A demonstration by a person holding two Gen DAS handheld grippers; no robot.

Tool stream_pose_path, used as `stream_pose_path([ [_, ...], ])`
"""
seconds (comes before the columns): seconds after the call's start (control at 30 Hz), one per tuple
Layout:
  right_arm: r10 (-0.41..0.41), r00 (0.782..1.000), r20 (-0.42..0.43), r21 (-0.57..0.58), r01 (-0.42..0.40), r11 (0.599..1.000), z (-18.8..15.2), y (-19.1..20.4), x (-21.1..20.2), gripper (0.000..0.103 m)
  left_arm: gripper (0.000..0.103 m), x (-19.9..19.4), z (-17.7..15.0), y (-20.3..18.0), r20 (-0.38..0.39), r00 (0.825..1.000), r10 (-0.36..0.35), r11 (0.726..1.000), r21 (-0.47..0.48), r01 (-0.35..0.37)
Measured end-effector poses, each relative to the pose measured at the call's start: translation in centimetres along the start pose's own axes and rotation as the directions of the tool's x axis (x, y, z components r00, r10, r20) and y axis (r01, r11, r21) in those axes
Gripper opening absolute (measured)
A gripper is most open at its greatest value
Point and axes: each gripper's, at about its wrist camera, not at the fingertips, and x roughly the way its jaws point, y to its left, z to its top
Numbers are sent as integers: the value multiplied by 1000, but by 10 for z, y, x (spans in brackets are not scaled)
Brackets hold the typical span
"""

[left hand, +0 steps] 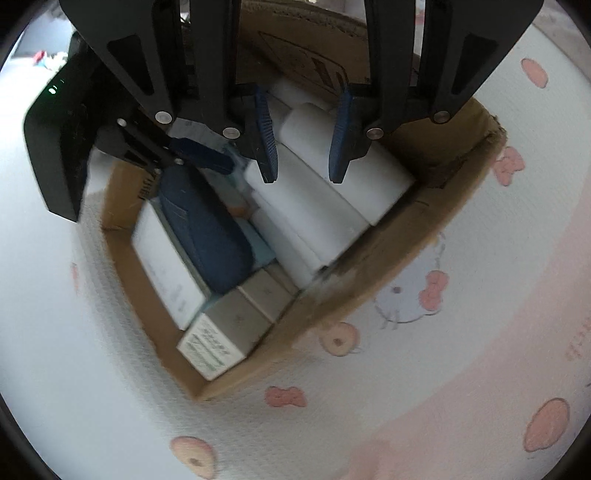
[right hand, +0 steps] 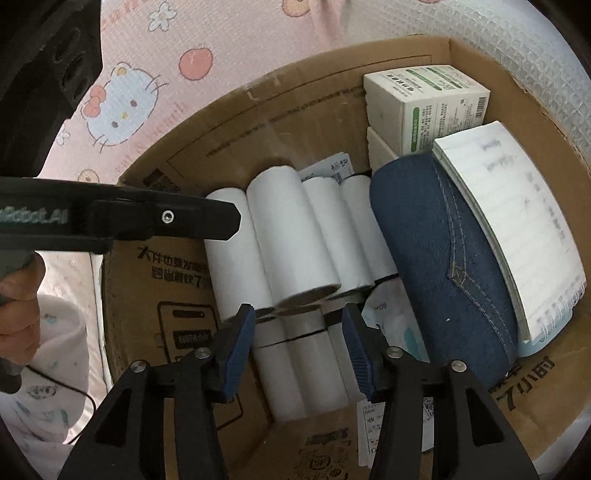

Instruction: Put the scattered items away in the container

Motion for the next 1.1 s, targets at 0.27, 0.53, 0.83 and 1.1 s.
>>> stream_pose_path([
  [0.27, 68, 998, 8, 30, -68, 997, -1, -5, -2, 47, 32, 7, 0, -6, -14, 996, 85, 996, 11, -85],
  [0.53, 79, 997, 0, -32, -79, 996, -7, 8, 1, 47, 6, 8, -5, -10, 24, 989, 148, 986, 76, -149],
  [0.83, 37, 998, -41, -76, -40, 996, -10, 19, 8, 46, 6, 1, -16, -12, 19, 990, 137, 984, 115, -139],
  [1.1, 88, 995, -50, -75, -92, 993, -7, 23, 6, 22, 5, -3, -15, -7, 44, 987, 154, 979, 124, -159],
])
